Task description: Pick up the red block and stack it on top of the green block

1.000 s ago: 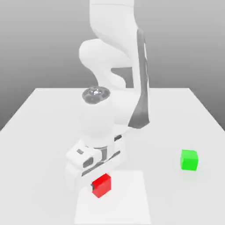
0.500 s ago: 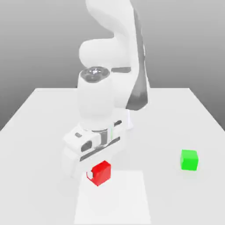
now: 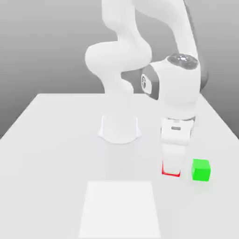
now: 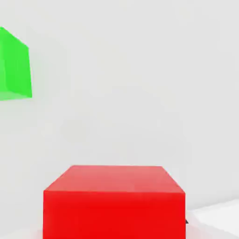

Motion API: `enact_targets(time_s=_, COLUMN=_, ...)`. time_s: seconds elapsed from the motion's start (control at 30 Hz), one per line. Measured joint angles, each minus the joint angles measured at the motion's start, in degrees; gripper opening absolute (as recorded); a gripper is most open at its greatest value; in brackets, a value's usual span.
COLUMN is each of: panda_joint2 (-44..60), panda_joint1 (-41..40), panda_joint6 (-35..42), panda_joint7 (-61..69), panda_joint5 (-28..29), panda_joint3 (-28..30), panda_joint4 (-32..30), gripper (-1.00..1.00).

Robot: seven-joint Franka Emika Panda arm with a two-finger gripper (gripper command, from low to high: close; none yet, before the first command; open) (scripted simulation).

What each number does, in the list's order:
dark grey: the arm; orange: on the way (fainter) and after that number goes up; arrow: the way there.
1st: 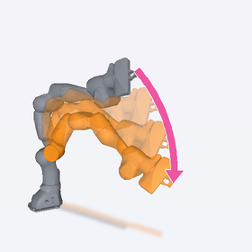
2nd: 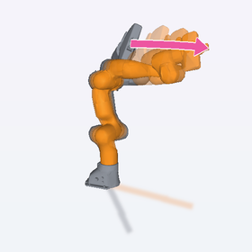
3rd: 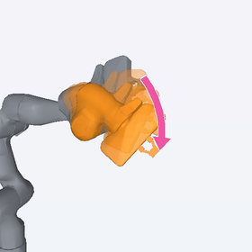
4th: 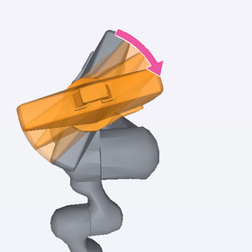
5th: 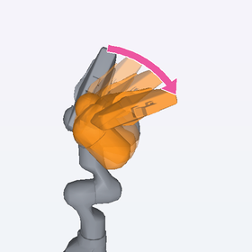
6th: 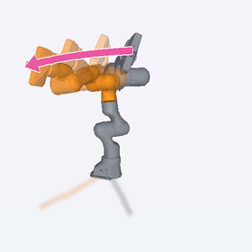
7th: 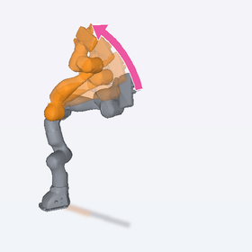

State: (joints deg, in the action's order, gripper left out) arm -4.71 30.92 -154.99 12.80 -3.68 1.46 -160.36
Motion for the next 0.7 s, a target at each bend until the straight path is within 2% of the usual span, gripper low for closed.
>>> enact_targets(time_s=0.23, panda_joint2=-2.74, panda_joint1=8.00, panda_joint6=1.51, panda_joint7=1.84, panda_joint5=1.40, panda_joint3=-7.42, panda_joint4=-0.70, gripper=-1.00)
enact_targets(time_s=0.43, panda_joint2=7.92, panda_joint1=8.81, panda_joint6=-8.77, panda_joint7=-0.34, panda_joint5=4.88, panda_joint3=-7.52, panda_joint4=-0.32, gripper=-1.00)
enact_targets(time_s=0.47, panda_joint2=9.36, panda_joint1=8.88, panda_joint6=-10.14, panda_joint7=-0.75, panda_joint5=5.48, panda_joint3=-7.30, panda_joint4=-0.26, gripper=1.00)
enact_targets(time_s=0.7, panda_joint2=9.41, panda_joint1=8.93, panda_joint6=-10.27, panda_joint7=-0.75, panda_joint5=5.48, panda_joint3=-7.28, panda_joint4=-0.26, gripper=1.00)
